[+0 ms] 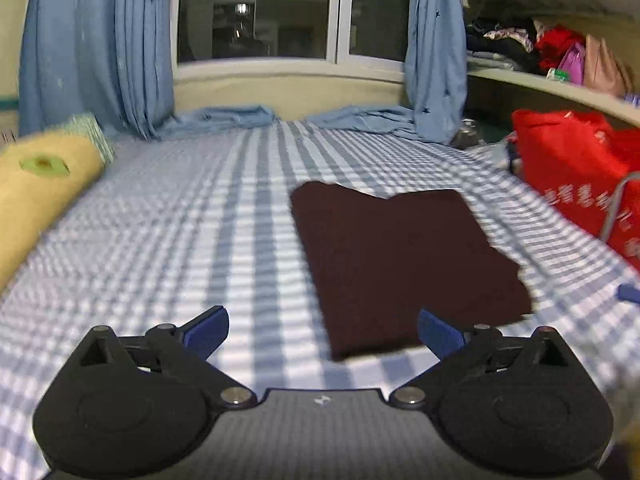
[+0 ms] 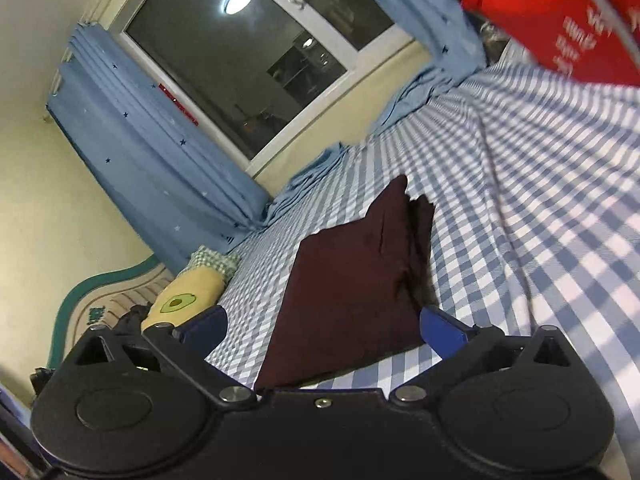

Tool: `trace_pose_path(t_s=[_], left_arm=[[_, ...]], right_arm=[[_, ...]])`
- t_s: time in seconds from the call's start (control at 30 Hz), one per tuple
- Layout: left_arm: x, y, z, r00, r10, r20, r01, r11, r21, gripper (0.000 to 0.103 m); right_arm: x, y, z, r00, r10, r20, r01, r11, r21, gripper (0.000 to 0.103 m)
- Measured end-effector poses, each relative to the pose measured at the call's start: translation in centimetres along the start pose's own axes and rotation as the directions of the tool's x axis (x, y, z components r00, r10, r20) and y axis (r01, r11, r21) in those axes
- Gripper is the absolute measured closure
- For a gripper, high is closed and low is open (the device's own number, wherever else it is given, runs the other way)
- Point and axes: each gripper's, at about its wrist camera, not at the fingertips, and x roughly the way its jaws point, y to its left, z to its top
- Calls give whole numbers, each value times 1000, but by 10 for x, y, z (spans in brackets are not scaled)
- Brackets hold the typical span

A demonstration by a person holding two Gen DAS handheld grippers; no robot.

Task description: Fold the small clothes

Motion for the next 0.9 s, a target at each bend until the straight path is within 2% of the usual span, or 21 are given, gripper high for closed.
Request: trace_pose_path(t_s=[0.07,0.23,0.4,0.67,0.9], left_arm=[[-7,1,-2,1000,-18,-17,17,999,-32,0],[-26,5,-8,1000,7,-20,-9,998,-61,0],[-34,12,-16,997,-43,-58,38,996,-82,0],[-34,14,-24,996,-60,-72,53,993,-101,0],[-22,12,-21,994,-74,-82,66,992,-107,0]], right_arm=[[-10,12,-4,1000,-10,18,10,1000,0,1],[-22,44,-11,997,-65,37,67,996,-56,1],[-19,63,-13,996,-87,-1,87,991,-106,1],[-13,69,-15,991,-130,-18,128,988,-87,1],[-8,68,-14,988,-151,-37,146,982,-123,1]])
